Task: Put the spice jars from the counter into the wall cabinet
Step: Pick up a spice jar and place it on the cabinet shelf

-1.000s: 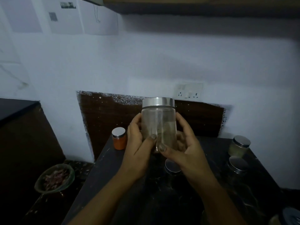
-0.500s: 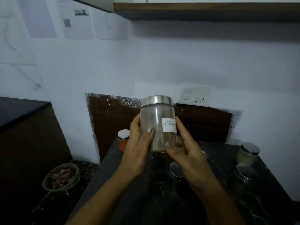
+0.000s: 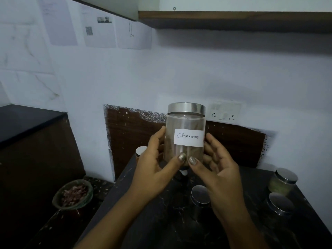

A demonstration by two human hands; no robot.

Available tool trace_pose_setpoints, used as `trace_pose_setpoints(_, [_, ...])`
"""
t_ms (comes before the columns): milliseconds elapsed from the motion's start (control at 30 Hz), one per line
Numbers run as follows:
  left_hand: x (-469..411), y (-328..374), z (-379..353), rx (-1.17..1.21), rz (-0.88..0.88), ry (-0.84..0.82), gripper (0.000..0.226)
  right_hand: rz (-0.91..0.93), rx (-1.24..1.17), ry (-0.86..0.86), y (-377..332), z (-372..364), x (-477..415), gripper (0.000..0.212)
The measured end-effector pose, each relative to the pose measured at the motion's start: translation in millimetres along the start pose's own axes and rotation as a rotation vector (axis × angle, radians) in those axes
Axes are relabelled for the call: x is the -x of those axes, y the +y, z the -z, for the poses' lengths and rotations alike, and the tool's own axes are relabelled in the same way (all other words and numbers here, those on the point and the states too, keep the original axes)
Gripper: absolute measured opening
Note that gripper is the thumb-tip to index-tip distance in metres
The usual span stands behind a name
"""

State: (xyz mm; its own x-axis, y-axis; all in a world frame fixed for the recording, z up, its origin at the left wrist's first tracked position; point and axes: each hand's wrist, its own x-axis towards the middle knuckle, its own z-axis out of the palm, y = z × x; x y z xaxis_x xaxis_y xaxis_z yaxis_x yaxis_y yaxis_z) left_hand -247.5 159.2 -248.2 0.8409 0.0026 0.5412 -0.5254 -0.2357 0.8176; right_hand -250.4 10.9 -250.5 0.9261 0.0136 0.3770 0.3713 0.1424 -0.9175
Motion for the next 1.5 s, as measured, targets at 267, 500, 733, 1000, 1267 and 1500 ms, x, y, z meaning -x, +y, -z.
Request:
trace_pose_setpoints(267, [-12,-8,2,-0.160,-0.076,0.081,0.073,0.038,0.015,-0.016,4,0,-23,0.074])
trace_pose_setpoints(500, [-63,3,6,-0.225,-0.219,0.094,0.074,0.174,0.104,-0.056,-15,-2,-75,0.076])
trace_pose_setpoints(733, [-148,31,20,-0.236,-0.328,0.166,0.066,0.364,0.287,-0.026,-59,-18,-156,0.077])
trace_pose_setpoints(1000, [-258,61,49,-0.284,-0.432,0.186,0.058,0.543,0.346,0.002,-101,-52,-259,0.075])
trace_pose_setpoints(1267, [-356,64,78,-0.259,-0.448,0.144,0.069,0.643,0.459,0.062,-126,-80,-349,0.072])
trace_pose_setpoints(1500, [-422,47,92,-0.369,-0.379,0.120,0.061,0.684,0.775,0.133,-130,-105,-409,0.058])
